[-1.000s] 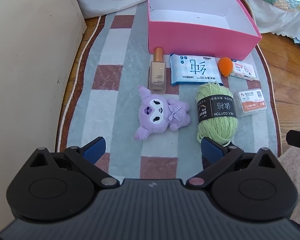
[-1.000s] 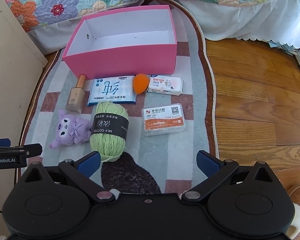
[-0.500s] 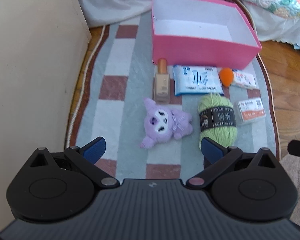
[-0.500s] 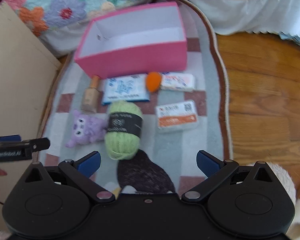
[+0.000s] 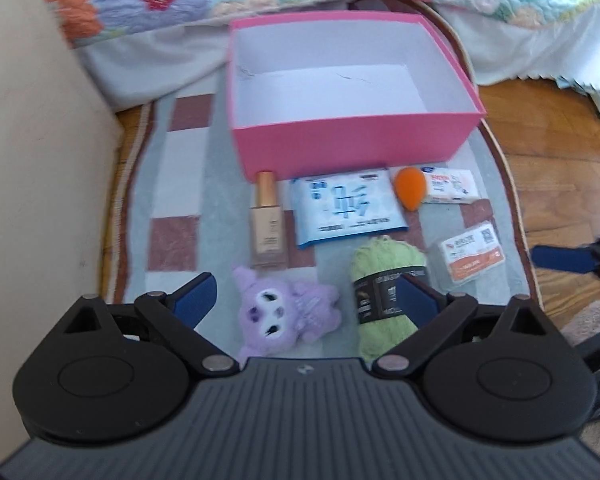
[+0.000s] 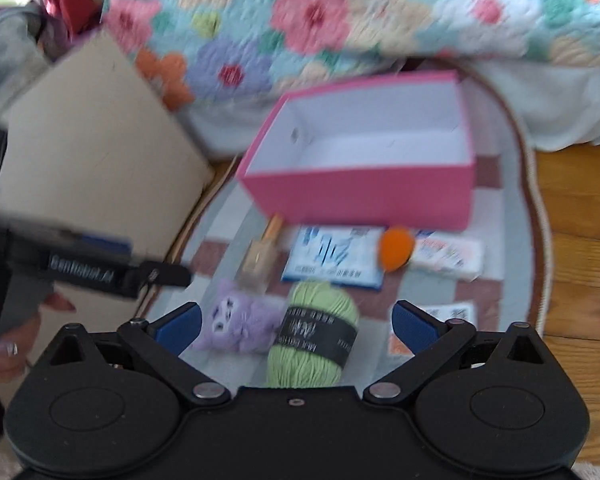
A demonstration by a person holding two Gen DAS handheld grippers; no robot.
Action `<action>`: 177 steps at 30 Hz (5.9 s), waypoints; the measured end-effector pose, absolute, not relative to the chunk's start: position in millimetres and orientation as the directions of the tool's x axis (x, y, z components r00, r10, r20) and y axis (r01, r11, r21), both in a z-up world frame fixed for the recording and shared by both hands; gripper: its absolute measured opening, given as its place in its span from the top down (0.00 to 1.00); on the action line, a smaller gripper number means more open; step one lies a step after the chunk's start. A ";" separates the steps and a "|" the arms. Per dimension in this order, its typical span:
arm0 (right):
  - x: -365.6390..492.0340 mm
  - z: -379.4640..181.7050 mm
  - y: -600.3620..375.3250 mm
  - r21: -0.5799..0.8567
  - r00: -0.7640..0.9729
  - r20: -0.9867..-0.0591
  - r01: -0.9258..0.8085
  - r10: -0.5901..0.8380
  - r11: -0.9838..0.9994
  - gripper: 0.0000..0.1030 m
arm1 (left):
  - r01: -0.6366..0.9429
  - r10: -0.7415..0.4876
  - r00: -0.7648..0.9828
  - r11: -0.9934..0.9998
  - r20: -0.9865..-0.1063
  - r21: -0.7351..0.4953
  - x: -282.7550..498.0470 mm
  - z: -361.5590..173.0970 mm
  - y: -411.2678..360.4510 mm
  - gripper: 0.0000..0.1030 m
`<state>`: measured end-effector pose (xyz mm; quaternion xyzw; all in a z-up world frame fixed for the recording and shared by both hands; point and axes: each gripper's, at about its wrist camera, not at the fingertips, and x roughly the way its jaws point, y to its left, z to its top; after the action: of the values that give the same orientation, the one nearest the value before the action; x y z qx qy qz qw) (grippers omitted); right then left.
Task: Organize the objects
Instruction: 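Reach the left tool to the green yarn ball and close on it, then carry the yarn ball with the left tool into the pink box, then open the left tool to release the yarn and lift away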
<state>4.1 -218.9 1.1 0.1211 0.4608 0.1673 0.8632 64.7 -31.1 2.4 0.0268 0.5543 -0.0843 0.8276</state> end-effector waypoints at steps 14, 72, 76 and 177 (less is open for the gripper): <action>31.8 -86.1 -204.2 0.445 0.311 -0.836 -0.099 0.452 0.890 0.07 | 0.133 -0.297 0.197 0.952 -0.934 -0.275 84.5 -76.2 -50.7 0.15; 92.0 24.2 -238.2 0.382 0.556 -0.705 -0.224 0.440 0.897 0.43 | 0.282 -0.520 0.300 0.849 -0.800 -0.446 162.5 59.7 -72.0 0.51; 129.0 24.2 -248.7 0.390 0.540 -0.724 -0.193 0.429 0.900 0.43 | 0.277 -0.532 0.293 0.843 -0.795 -0.462 201.4 51.6 -85.5 0.51; 75.7 49.2 -251.0 0.448 0.309 -0.764 -0.377 0.566 0.811 0.14 | 0.193 -0.230 0.267 0.964 -0.936 -0.182 93.9 59.7 -15.9 0.34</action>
<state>75.7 -251.0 49.2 0.0930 0.5093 0.2932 0.8037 93.9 -15.9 59.7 -0.0158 0.5905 -0.1329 0.7959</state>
